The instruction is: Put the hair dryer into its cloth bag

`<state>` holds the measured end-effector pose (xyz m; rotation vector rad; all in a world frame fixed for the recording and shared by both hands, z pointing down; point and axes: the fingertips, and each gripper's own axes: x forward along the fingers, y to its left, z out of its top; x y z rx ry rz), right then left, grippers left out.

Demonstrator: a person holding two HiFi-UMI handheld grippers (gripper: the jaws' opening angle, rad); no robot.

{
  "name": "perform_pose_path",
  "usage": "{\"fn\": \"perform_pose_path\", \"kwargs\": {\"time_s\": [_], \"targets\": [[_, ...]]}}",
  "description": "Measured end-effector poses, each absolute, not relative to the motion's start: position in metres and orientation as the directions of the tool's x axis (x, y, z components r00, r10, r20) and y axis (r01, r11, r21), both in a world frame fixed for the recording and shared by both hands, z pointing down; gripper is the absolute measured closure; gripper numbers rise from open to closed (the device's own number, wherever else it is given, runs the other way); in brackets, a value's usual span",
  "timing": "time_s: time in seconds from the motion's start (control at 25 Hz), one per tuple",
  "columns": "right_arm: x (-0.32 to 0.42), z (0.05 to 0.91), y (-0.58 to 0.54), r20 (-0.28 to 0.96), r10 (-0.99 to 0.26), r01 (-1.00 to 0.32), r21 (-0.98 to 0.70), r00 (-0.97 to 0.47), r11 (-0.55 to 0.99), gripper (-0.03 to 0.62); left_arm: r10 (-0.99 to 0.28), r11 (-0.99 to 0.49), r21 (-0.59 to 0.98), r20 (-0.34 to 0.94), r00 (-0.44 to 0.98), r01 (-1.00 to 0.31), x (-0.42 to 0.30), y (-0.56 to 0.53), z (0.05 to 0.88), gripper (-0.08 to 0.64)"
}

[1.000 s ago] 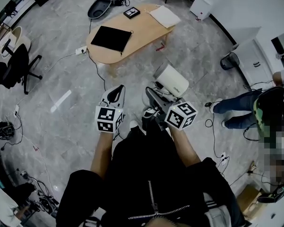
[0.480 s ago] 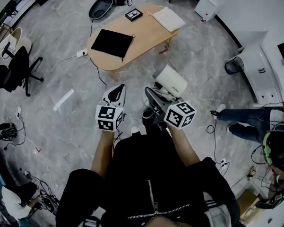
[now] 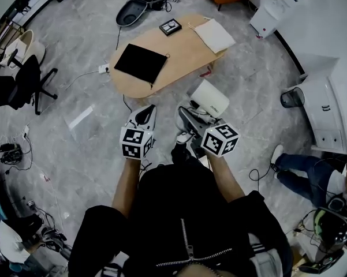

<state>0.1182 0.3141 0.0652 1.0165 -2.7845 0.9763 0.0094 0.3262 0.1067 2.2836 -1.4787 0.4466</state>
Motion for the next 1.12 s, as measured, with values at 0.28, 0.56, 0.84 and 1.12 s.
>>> {"fn": "perform_pose_path", "kwargs": {"time_s": [0.28,0.56,0.84,1.12], "targets": [[0.134,0.071,0.273,0.221,-0.544,-0.56,-0.568,-0.809,0.602,0.37,-0.807,-0.329,0.153,0.467,0.362,-0.932,0.018,0.292,0.111,0.545],[0.149,0.073,0.242,0.206,-0.548,-0.553,-0.575,-0.811,0.602,0.37,-0.802,-0.298,0.115,0.509,0.314,-0.948,0.019,0.274,0.122,0.545],[0.144,0.088,0.221,0.234,-0.528,-0.553,-0.582,-0.817,0.597,0.37,-0.801,-0.281,0.128,0.514,0.306,-0.951,0.013,0.251,0.134,0.545],[0.131,0.098,0.187,0.258,-0.535,-0.575,-0.567,-0.804,0.59,0.37,-0.793,-0.286,0.125,0.525,0.308,-0.95,0.001,0.21,0.151,0.545]]}}
